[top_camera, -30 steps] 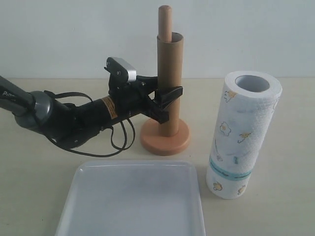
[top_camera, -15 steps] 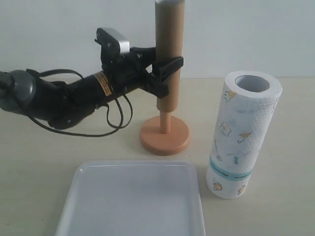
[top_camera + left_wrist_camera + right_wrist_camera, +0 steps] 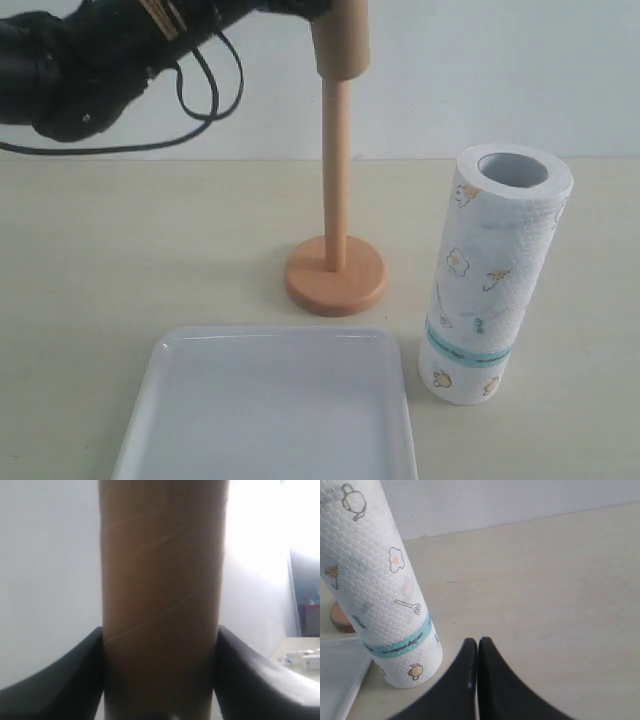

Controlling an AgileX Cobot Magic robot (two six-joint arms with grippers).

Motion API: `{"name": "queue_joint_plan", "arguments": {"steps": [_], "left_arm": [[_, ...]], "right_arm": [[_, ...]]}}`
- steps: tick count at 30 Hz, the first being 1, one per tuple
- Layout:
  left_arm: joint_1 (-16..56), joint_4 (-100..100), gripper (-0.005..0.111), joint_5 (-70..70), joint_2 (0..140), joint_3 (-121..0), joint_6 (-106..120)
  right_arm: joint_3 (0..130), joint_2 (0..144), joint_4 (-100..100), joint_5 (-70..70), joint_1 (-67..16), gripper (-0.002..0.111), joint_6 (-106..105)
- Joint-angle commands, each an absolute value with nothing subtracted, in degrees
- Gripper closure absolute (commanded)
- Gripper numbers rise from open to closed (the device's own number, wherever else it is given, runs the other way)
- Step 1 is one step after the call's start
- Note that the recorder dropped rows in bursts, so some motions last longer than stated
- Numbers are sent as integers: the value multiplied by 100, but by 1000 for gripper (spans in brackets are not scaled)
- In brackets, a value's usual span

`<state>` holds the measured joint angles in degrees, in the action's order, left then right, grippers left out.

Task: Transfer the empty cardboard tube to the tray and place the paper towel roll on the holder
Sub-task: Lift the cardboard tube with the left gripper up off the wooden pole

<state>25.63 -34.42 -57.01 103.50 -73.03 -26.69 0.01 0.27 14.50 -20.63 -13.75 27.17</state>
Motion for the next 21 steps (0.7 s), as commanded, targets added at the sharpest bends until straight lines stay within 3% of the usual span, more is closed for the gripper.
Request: {"name": "queue_joint_plan", "arguments": {"steps": [1, 6, 9, 14, 17, 21], "left_arm": [[2582, -3578, 103, -5532, 9961, -7610, -3047], [2582, -3591, 103, -5221, 9519, -7741, -3087], [2582, -4072, 103, -4327, 9092, -7741, -3123], [2582, -6742, 103, -2354, 8093, -7741, -5099], [2582, -9992, 103, -1987, 7560, -7730, -7927], [2582, -9995, 103, -2148, 7092, -7443, -8224]], "right_arm": [[0, 0, 1464, -2037, -1384, 108, 2703], [0, 0, 1464, -2037, -1384, 108, 2703], [0, 0, 1464, -2037, -1384, 108, 2703], [0, 0, 1464, -2037, -1384, 108, 2703], [0, 0, 1464, -2037, -1384, 108, 2703], [0, 0, 1464, -2037, -1384, 108, 2703]]}}
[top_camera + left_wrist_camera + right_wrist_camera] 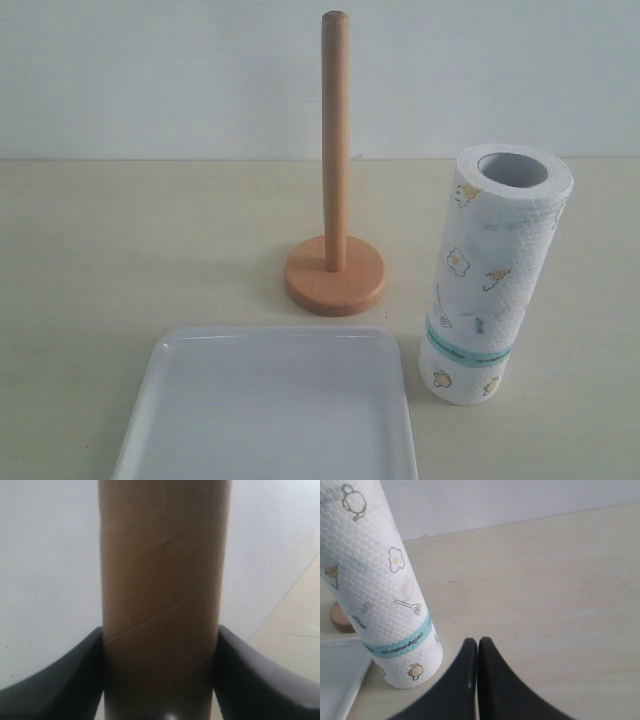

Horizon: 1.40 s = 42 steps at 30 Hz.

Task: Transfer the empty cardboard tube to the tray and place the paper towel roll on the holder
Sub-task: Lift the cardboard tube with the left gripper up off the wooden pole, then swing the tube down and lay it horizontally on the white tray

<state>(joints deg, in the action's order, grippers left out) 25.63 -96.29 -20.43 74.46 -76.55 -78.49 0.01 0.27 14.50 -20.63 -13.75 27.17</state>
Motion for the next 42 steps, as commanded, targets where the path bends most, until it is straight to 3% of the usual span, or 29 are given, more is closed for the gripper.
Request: {"name": "queue_joint_plan", "arguments": {"steps": [1, 15, 31, 42], "left_arm": [[2582, -9995, 103, -2148, 6973, -7336, -8224], [2582, -9995, 103, -3440, 6092, -6183, -8573], [2582, -9995, 103, -3161, 6031, -6136, -9425], [2582, -9676, 103, -3193, 6031, -5967, -8575]], "right_arm": [[0, 0, 1464, -2037, -1384, 108, 2703], [0, 0, 1464, -2037, -1384, 108, 2703], [0, 0, 1464, -2037, -1384, 108, 2703], [0, 0, 1464, -2037, -1384, 108, 2703]]}}
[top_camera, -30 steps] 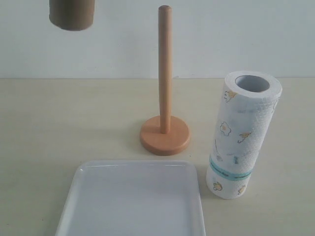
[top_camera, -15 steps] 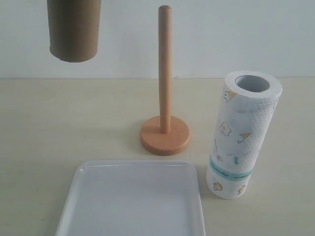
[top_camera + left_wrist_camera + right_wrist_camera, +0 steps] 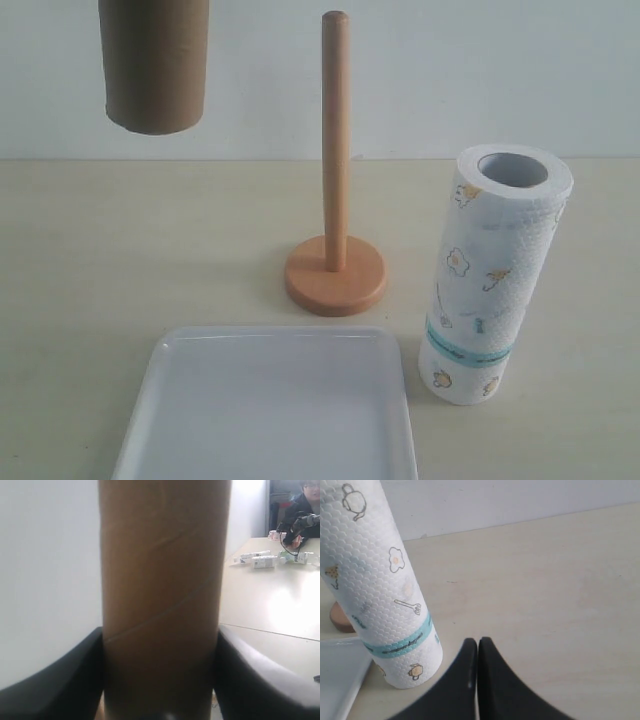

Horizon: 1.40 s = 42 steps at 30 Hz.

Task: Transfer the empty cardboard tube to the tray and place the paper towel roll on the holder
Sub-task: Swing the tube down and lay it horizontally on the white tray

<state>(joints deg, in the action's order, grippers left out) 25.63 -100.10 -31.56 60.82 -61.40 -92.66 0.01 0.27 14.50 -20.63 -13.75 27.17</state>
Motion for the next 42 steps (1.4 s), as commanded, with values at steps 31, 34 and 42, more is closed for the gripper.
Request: {"name": "queue_joint_plan", "arguments": {"steps": [31, 34, 42], "left_arm": [[2582, -609, 103, 2997, 4768, -4595, 4424], [2711, -499, 103, 3408, 4916, -4595, 4921], [3674, -1362, 103, 3602, 5899, -4595, 4459]], "right_arm": [[0, 0, 1464, -2037, -1384, 108, 2703], [0, 0, 1464, -2037, -1384, 108, 2703], [0, 0, 1464, -2037, -1384, 108, 2703]]}}
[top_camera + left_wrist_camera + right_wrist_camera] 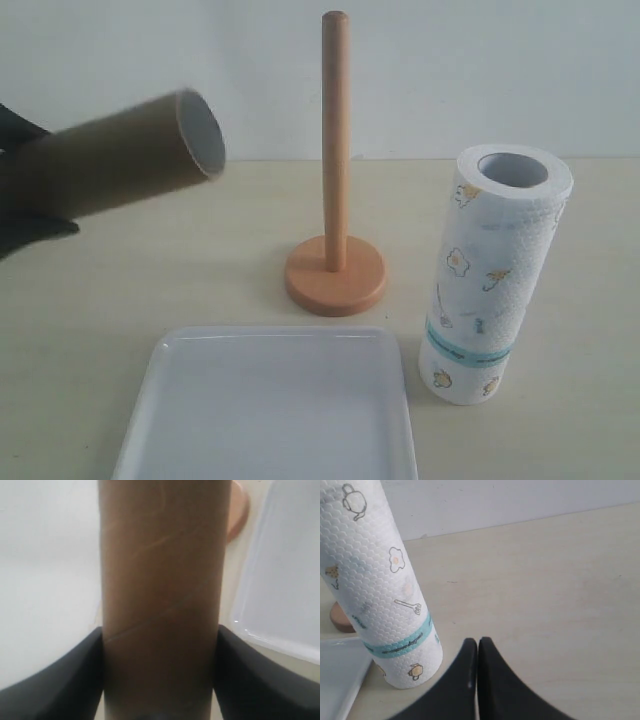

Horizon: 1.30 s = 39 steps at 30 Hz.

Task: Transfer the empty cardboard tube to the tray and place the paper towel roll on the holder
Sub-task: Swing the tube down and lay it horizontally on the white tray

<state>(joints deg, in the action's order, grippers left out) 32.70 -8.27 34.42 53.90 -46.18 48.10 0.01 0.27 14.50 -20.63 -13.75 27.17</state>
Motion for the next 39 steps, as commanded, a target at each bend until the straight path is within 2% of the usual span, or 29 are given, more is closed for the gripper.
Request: {"name": "queue_joint_plan", "arguments": {"steps": [1, 9, 27, 39], "left_arm": [[3803, -1569, 103, 3646, 6078, -4595, 4276], [4597, -1883, 103, 3559, 7307, -4595, 3768], [4650, -1508, 103, 1931, 9515, -4606, 3498], [4650, -1479, 103, 1090, 9865, -4606, 3305]], "right_arm": [[0, 0, 1464, -2037, -1384, 108, 2703], [0, 0, 1464, -2037, -1384, 108, 2703], [0, 0, 1464, -2037, -1384, 108, 2703], [0, 0, 1464, -2037, -1384, 108, 2703]]}}
